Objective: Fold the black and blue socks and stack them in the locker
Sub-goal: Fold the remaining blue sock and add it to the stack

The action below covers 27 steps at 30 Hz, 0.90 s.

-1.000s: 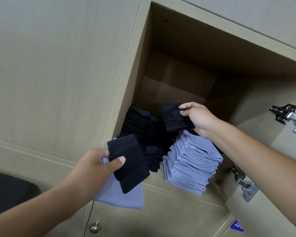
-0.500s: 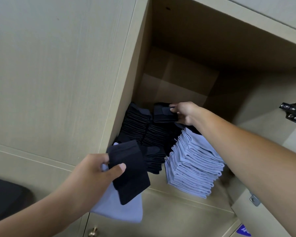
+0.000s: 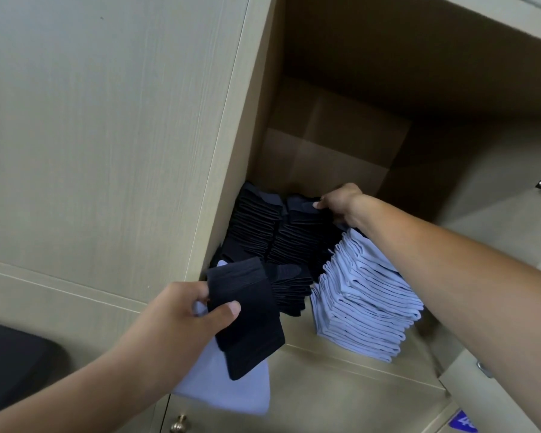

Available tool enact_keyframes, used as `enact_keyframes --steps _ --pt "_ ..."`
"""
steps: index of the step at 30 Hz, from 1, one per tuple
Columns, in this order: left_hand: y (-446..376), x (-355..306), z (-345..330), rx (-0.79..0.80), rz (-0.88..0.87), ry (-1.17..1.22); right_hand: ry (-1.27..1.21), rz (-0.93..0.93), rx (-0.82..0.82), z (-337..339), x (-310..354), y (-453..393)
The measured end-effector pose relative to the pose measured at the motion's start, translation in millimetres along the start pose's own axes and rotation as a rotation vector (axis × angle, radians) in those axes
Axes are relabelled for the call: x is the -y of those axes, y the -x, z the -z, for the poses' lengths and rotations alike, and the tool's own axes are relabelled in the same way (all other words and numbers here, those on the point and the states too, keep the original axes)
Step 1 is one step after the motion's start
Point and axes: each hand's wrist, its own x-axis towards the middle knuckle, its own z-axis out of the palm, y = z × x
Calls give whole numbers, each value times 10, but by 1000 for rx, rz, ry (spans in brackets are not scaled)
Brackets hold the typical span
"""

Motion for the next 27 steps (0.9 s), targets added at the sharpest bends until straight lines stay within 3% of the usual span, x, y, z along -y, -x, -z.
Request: enact_keyframes --steps 7,12,14,21,27 --pt "24 -18 10 8 15 22 25 -1 62 -13 56 -10" --pt "45 -37 52 12 24 -6 441 109 -49 30 60 39" --pt "50 -47 92 16 30 -33 499 181 -91 66 77 132" --pt "102 -106 157 -3 89 25 340 442 -6 56 95 922" --pt "132 -158 156 -28 129 75 69 446 324 -32 -113 1961"
